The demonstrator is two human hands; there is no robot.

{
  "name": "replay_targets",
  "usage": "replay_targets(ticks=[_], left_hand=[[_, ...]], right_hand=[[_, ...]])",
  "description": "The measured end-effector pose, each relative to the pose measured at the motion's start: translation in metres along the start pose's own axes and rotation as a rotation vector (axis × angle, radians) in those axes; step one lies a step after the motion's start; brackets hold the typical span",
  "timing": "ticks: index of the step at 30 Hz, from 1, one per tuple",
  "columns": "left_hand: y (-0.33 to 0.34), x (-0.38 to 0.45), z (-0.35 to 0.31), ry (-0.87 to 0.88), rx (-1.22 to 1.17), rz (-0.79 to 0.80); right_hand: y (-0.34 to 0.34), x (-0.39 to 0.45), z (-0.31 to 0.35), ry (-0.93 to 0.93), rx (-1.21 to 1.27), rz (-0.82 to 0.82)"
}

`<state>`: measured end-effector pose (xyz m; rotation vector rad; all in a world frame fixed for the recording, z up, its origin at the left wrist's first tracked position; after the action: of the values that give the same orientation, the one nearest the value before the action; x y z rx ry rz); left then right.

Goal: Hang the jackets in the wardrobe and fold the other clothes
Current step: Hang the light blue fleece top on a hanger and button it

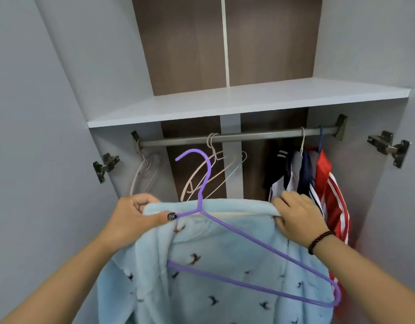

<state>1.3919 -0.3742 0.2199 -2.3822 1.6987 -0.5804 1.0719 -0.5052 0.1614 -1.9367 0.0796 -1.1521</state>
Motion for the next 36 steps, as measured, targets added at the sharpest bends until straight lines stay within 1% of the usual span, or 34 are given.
replay_targets(ticks=[2,4,5,8,10,12,14,16,21,25,28,30,33,36], left_hand=[[-0.003,0.006,0.007,-0.003,-0.018,-0.023],[-0.009,0.013,0.011,0.005,-0.038,-0.073],[-0.012,0.016,0.013,0.006,-0.045,-0.092],[-0.021,0.022,0.02,0.001,-0.03,-0.126],[-0.028,0.025,0.026,-0.017,-0.024,-0.163],[-0.034,0.027,0.032,-0.032,-0.024,-0.212],[-0.036,0.029,0.036,-0.03,-0.014,-0.263],[-0.035,0.028,0.039,-0.027,-0.009,-0.294],[-0.023,0.021,0.043,0.002,0.033,-0.294],[-0.011,0.012,0.049,0.01,0.09,-0.31],[0.001,-0.002,0.054,-0.016,0.136,-0.37],[0.01,-0.013,0.055,-0.04,0.215,-0.419],[0.018,-0.028,0.053,-0.012,0.36,-0.523],[0.026,-0.039,0.047,0.012,0.397,-0.564]], right_hand=[[-0.003,-0.001,-0.014,0.02,-0.017,0.064],[-0.002,-0.01,-0.029,0.099,0.008,0.133],[-0.002,-0.015,-0.04,0.191,0.044,0.163],[-0.002,-0.034,-0.074,0.571,0.176,0.218],[0.002,-0.043,-0.086,0.782,0.324,0.277],[0.004,-0.042,-0.088,0.903,0.486,0.289],[0.002,-0.035,-0.082,0.907,0.546,0.274],[-0.004,-0.025,-0.074,0.891,0.55,0.255],[-0.023,-0.002,-0.064,0.89,0.466,0.208],[-0.034,0.012,-0.047,0.864,0.437,0.229],[-0.034,0.01,-0.033,0.895,0.481,0.249],[-0.032,0.007,-0.025,0.938,0.517,0.253],[-0.034,0.006,-0.017,0.954,0.514,0.281],[-0.044,0.001,-0.018,0.987,0.507,0.303]])
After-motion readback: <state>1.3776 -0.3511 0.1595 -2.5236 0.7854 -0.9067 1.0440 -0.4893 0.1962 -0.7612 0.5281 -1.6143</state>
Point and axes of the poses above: each hand's wrist, its own x-axis towards the middle knuckle, its own y-axis out of the palm, z = x × y, the point moved 6 cm from there along x, towards the middle knuckle, and after that the axes turned 3 degrees about -y, right-handed, at the moved point
